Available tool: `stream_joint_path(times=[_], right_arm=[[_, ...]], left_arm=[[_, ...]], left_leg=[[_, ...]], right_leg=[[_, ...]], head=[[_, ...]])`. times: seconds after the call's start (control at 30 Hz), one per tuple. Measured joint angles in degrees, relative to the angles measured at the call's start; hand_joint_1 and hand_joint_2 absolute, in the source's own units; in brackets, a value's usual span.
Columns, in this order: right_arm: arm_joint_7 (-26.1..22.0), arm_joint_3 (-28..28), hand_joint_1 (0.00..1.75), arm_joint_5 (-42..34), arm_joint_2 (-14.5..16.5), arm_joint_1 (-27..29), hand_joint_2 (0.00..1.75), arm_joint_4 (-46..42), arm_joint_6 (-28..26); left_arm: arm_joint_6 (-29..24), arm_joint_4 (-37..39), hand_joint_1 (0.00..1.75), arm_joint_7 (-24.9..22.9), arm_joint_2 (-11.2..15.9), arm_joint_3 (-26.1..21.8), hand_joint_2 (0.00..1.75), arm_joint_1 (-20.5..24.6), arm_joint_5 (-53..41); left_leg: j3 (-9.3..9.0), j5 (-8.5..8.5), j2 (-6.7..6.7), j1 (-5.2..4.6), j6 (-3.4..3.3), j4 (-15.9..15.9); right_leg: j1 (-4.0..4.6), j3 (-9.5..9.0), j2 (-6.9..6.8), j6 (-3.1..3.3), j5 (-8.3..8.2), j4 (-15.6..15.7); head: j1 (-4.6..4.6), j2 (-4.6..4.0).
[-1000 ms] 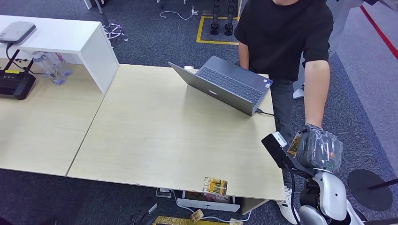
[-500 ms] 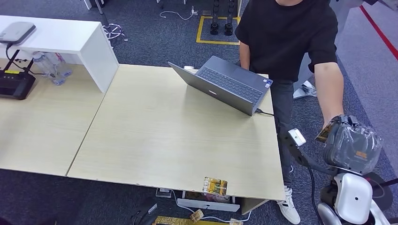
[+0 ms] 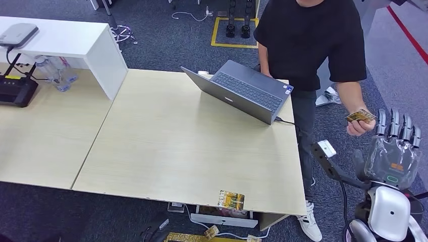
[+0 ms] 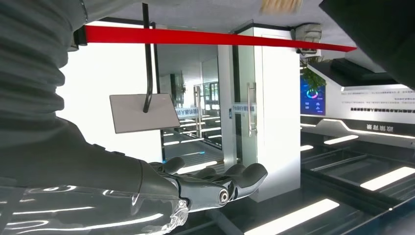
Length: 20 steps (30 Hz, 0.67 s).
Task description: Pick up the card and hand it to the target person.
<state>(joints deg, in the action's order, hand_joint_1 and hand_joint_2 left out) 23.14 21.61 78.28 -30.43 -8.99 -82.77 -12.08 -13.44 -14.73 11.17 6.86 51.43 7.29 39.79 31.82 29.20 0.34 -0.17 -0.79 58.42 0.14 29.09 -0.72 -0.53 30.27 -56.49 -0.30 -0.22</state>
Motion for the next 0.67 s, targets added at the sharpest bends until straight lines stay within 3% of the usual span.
stream_joint_path(times=[0.27,0.57,0.63,0.67], right_arm=[[-0.02,-0.11,0.0,-1.03,-0.23,0.07,1.75,-0.02,-1.15],[-0.02,-1.5,0.0,-3.92,0.28,1.22,1.75,-2.66,-9.24],[-0.01,-1.77,0.0,-4.45,0.38,1.59,0.87,-3.23,-10.47],[-0.01,-1.85,0.0,-4.63,0.41,1.7,0.58,-3.41,-10.89]], left_arm=[[0.06,0.0,0.0,-0.03,0.0,0.0,0.0,-0.01,0.21],[0.09,0.0,0.0,0.02,0.0,0.0,0.0,-0.29,0.38],[0.09,0.0,0.0,0.14,0.0,0.0,0.0,-0.34,0.52],[0.09,0.0,0.0,0.18,0.0,0.0,0.0,-0.35,0.57]], left_leg=[[0.0,0.0,0.0,0.0,0.0,0.0],[0.0,0.0,0.0,0.0,0.0,0.0],[0.0,0.0,-0.01,0.0,0.0,0.0],[0.0,0.0,-0.01,0.0,0.0,0.0]], right_leg=[[0.0,0.0,0.0,0.0,0.0,0.0],[0.0,0.0,0.0,0.0,0.0,0.0],[0.0,-0.01,-0.01,0.0,0.0,0.0],[0.0,-0.01,-0.01,0.0,0.0,0.0]], head=[[-0.01,0.0],[0.0,0.0],[0.01,0.0],[0.0,0.0]])
